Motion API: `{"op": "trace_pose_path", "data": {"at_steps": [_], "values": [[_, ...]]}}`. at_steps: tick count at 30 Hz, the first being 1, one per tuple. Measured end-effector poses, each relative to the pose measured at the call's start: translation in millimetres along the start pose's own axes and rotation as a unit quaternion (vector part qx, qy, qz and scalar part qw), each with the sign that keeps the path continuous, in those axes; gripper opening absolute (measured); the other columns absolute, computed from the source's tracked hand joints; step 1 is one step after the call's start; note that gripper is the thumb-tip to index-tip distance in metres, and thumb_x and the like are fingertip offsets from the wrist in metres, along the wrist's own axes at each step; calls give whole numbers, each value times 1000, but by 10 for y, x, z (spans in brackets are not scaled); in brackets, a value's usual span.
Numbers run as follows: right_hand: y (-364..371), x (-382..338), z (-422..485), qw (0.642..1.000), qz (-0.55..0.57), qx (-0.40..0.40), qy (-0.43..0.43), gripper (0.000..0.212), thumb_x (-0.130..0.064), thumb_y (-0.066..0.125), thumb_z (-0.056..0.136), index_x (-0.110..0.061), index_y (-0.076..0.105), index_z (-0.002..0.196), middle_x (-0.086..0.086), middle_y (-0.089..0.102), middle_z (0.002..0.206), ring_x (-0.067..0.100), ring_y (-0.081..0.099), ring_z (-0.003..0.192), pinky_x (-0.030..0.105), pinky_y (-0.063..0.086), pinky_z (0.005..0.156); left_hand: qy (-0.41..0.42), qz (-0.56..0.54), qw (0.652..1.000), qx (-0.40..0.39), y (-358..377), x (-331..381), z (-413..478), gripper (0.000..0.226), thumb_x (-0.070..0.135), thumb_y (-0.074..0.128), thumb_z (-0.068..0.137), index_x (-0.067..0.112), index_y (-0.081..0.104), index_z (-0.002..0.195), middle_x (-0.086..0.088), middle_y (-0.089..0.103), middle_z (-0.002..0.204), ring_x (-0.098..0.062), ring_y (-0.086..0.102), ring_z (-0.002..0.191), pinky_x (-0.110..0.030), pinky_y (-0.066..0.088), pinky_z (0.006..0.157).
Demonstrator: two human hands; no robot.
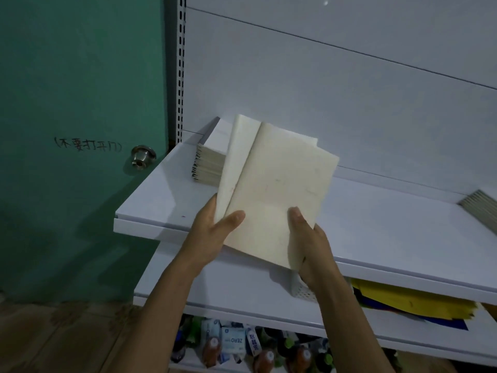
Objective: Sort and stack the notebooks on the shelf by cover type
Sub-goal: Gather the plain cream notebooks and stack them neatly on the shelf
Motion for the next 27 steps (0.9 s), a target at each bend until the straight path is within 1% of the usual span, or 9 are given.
{"op": "trace_pose_path", "data": {"at_steps": [2, 4, 7, 9, 12, 16, 21, 24, 27], "values": [[-218, -16, -151, 997, 57, -45, -1, 32, -44, 62, 85, -27, 61, 112, -7, 73, 101, 13, 70, 87, 24, 57, 60, -4, -27, 999, -30, 172, 30, -91, 32, 34, 63, 81, 35, 58, 113, 14, 70, 106, -2, 64, 99, -16, 51, 79], [-556, -89, -331, 995, 86, -52, -11, 32, -39, 67, 82, -29, 66, 113, -1, 71, 111, 18, 69, 95, 32, 58, 64, -10, -42, 997, -61, 480, 54, -162, 33, 28, 60, 83, 30, 56, 116, 15, 70, 102, 0, 64, 95, -13, 49, 76], [-1135, -176, -635, 994, 106, 3, -31, 26, -39, 70, 76, -34, 73, 101, -4, 72, 109, 16, 70, 94, 31, 57, 65, -23, -49, 992, -112, 1094, 48, -297, 33, 29, 59, 83, 31, 56, 115, 15, 70, 102, -2, 64, 96, -18, 51, 79], [-1547, -182, -852, 993, 102, 55, -38, 32, -42, 70, 74, -32, 71, 104, -4, 72, 110, 15, 70, 94, 31, 57, 68, -31, -54, 988, -142, 1526, 15, -422, 32, 31, 60, 82, 34, 56, 113, 16, 70, 102, -2, 64, 96, -19, 51, 79], [-2122, -149, -1211, 988, 104, 110, -34, 40, -41, 68, 77, -27, 65, 114, -1, 71, 112, 20, 69, 98, 39, 57, 77, -42, -52, 981, -182, 2133, -40, -630, 31, 31, 60, 81, 36, 56, 111, 18, 70, 101, 0, 64, 94, -16, 50, 75], [-2812, -109, -1656, 980, 115, 158, -36, 32, -36, 62, 84, -27, 62, 115, -1, 72, 107, 21, 70, 90, 37, 59, 69, -47, -48, 972, -225, 2877, -62, -915, 30, 33, 60, 81, 36, 57, 110, 21, 70, 102, 0, 65, 93, -16, 52, 73], [-3642, -212, -2159, 968, 123, 213, -58, 32, -38, 65, 79, -29, 64, 109, -2, 74, 100, 19, 72, 85, 35, 58, 63, -33, -64, 963, -259, 3797, 11, -1307, 29, 29, 59, 86, 32, 57, 114, 19, 69, 106, -1, 65, 97, -13, 50, 74], [-4055, -356, -2418, 958, 135, 240, -80, 32, -36, 65, 80, -26, 62, 111, -4, 74, 97, 17, 72, 81, 29, 57, 56, -25, -76, 961, -265, 4309, 120, -1479, 25, 31, 59, 85, 33, 60, 110, 17, 70, 103, -1, 66, 94, -13, 51, 72], [-4366, -499, -2600, 952, 115, 265, -104, 40, -40, 67, 74, -23, 64, 111, 0, 74, 98, 20, 72, 83, 29, 57, 56, -14, -92, 962, -258, 4697, 241, -1565, 24, 36, 60, 83, 33, 62, 106, 15, 71, 101, -3, 66, 94, -15, 51, 72]]}}
Point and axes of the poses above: each hand's wrist, its own z-axis towards the middle knuckle, its own y-axis out of the palm, x = y × z, the point moved 2 cm from there along z, towards the middle knuckle
